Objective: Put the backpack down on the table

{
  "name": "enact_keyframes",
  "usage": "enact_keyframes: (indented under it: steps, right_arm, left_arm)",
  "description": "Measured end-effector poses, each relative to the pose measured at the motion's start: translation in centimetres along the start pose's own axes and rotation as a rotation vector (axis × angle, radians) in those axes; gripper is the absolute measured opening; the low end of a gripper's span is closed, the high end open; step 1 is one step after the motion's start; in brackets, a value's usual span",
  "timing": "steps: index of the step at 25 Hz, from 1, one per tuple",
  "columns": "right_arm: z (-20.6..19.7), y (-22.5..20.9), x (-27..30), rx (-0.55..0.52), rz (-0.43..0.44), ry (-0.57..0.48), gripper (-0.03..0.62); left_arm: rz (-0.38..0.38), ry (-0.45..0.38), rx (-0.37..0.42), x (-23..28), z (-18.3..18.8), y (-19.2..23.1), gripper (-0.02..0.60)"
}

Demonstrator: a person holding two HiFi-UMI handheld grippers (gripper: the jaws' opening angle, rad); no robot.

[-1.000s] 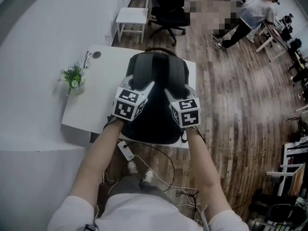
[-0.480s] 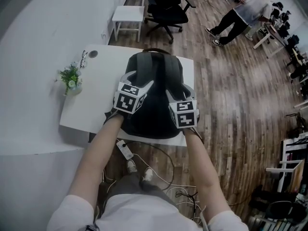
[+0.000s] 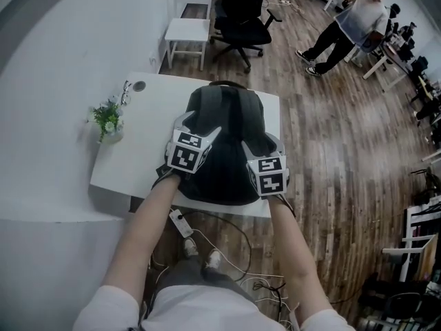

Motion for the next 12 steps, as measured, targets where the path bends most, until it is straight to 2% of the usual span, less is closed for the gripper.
enact_keyframes:
  steps: [6,10,11,12]
  right_arm:
    - [-0.5,1.0,-1.7,0.004,0.006,-0.006,0.242]
    - [-1.6,1.4,-4.4,0.027,0.018,-0.024,0.241]
    - [-1.8,1.5,-5.2,0.035,0.019,-0.033,0.225]
    - [-2.1,1.6,-6.1,0.041,0.017,-0.043,0.159]
  left_arm:
    - [0.016,0.000,0.010,-2.2,-0.8,-0.6,0.347]
    - [0.022,-0.004,0.010,-4.3,-1.2,-2.6,0.345]
    - [0.028,-0.009,0.009,-4.8,-1.4,-3.1,0.345]
    - [0.037,-0.018,0.004,-5.5,-1.5,-3.4,0.345]
Point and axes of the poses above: the fingertips, and each gripper's own axes: x forward along the fingers, y to its left, z out of its top, the point moved 1 cm from there along -x, backward along the fingers, and after that the axes turned 11 degrees about y, right-handed, at the moved point
